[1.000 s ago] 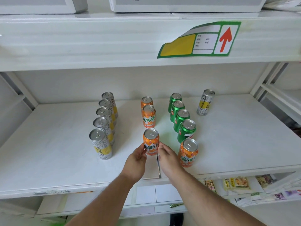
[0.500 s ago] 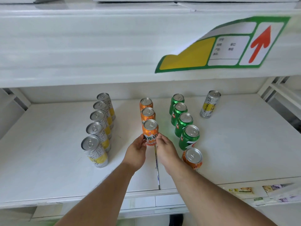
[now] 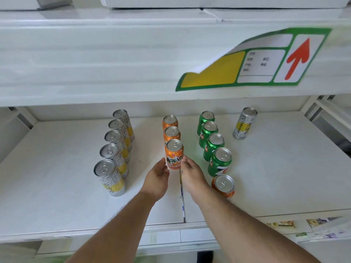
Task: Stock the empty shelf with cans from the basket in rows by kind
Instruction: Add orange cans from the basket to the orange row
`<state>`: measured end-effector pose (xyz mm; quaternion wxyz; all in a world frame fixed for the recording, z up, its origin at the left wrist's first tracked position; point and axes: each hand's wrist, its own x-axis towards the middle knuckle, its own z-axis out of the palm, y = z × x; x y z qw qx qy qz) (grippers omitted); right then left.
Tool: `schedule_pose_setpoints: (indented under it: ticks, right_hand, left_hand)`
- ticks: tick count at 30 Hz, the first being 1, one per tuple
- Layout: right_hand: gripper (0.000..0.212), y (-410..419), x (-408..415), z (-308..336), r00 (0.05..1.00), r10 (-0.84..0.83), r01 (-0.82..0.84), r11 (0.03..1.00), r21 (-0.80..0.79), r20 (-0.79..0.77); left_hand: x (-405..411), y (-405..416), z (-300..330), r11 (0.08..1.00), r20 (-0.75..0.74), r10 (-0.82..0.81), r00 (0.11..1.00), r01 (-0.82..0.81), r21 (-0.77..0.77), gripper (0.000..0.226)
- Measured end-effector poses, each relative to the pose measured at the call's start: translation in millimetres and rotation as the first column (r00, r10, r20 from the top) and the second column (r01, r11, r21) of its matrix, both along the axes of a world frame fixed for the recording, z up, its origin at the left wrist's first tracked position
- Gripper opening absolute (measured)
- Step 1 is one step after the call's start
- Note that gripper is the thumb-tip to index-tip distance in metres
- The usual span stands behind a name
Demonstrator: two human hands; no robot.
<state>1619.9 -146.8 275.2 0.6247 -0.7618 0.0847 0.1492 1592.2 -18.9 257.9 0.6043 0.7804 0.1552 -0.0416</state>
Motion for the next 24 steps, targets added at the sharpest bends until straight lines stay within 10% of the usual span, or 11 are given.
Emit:
schedule_pose_setpoints:
  ticks: [18, 24]
  right_hand:
    - [0.032, -38.8, -144.3, -14.3, 1.0, -0.019, 0.02, 0.999, 0.046, -0.02]
    - [0.012, -88.6, -156.4, -14.0, 0.955, -0.281, 0.286, 0.957, -0.048, 0.089]
  left_hand:
    - [-105.5, -25.3, -14.0, 0.995, -0.018, -0.043, 0.999, 0.041, -0.086, 0.042]
    - [-105.0, -56.6, -7.3, 0.993, -0.022, -0.112, 0.993, 0.111, -0.047, 0.044]
